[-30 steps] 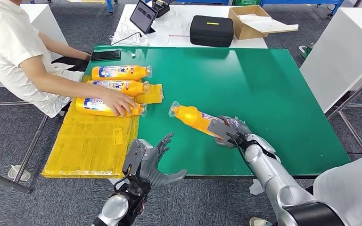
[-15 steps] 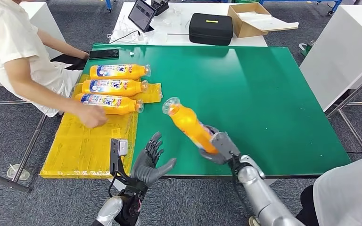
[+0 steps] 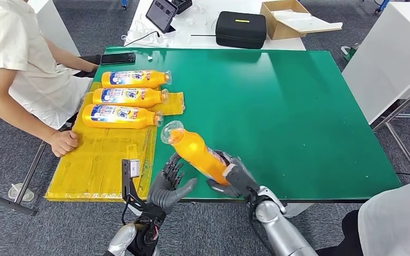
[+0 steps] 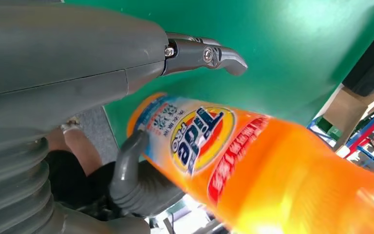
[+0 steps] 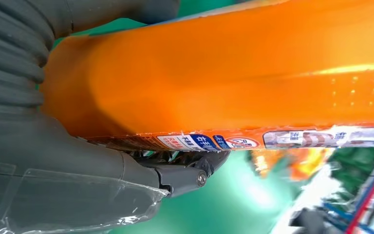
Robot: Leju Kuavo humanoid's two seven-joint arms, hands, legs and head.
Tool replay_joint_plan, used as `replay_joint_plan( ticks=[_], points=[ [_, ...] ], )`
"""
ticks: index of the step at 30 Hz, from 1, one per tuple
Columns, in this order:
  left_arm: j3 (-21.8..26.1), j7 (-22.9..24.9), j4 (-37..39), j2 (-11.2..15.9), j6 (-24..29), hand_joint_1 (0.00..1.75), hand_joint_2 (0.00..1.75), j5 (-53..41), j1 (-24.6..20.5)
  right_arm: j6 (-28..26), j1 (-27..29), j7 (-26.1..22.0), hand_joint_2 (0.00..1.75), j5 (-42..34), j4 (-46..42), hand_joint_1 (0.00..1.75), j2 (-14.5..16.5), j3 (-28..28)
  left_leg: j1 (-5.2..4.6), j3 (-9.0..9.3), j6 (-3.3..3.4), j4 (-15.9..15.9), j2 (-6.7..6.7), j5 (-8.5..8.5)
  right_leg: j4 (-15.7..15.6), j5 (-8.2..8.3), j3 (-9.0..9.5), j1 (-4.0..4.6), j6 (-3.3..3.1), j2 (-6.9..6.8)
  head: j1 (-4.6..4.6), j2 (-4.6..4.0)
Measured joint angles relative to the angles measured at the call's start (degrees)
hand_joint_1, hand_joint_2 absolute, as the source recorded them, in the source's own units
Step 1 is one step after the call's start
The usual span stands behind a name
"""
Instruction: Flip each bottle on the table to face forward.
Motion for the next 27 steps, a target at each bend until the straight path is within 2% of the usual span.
replay_joint_plan(
  ticks=[7,13,19,24,27],
  points=[
    [-0.27,-1.25,-0.01,-0.01,-1.27,0.00,1.75,0.46,-0.59,-1.38,-0.37,1.26,1.75,-0.74,-0.65,1.75,1.79,4.36,0.05,-0.07,-0.01,0.00,-0.01,0.01,0.01,-0.01,-0.06,0.05,-0.02,-0.01,0.01,0.00],
    [-0.60,-2.71,-0.13,0.00,-0.63,0.00,1.75,-1.95,-0.87,-1.67,-1.26,1.31,1.75,-1.12,0.41,1.75,2.28,5.89,0.03,-0.10,-0.01,0.00,-0.03,0.01,0.01,-0.01,-0.06,0.02,-0.01,-0.03,0.02,0.00],
    [-1.43,-4.43,-0.75,-0.01,4.63,0.00,1.75,-7.80,-1.48,-2.87,-2.18,1.57,1.75,0.19,1.73,1.75,3.23,8.06,0.04,-0.11,-0.01,0.00,-0.03,0.01,0.01,-0.01,-0.09,0.04,-0.01,-0.03,0.01,0.00],
    [-1.86,-7.87,-1.09,-0.05,9.46,0.00,1.75,-12.02,-2.35,-3.98,-2.42,3.28,1.75,1.06,1.87,1.75,3.96,10.39,0.05,-0.12,-0.02,0.00,-0.03,0.01,0.01,-0.01,-0.11,0.05,-0.01,-0.03,0.01,0.00],
    [-1.93,-9.22,-1.77,-0.07,11.62,1.31,1.75,-13.75,-2.59,-3.95,-2.85,4.04,1.75,1.01,2.27,1.75,4.29,11.61,0.05,-0.13,-0.02,0.00,-0.02,0.02,0.01,-0.01,-0.12,0.04,-0.01,-0.03,0.02,0.00]
  ],
)
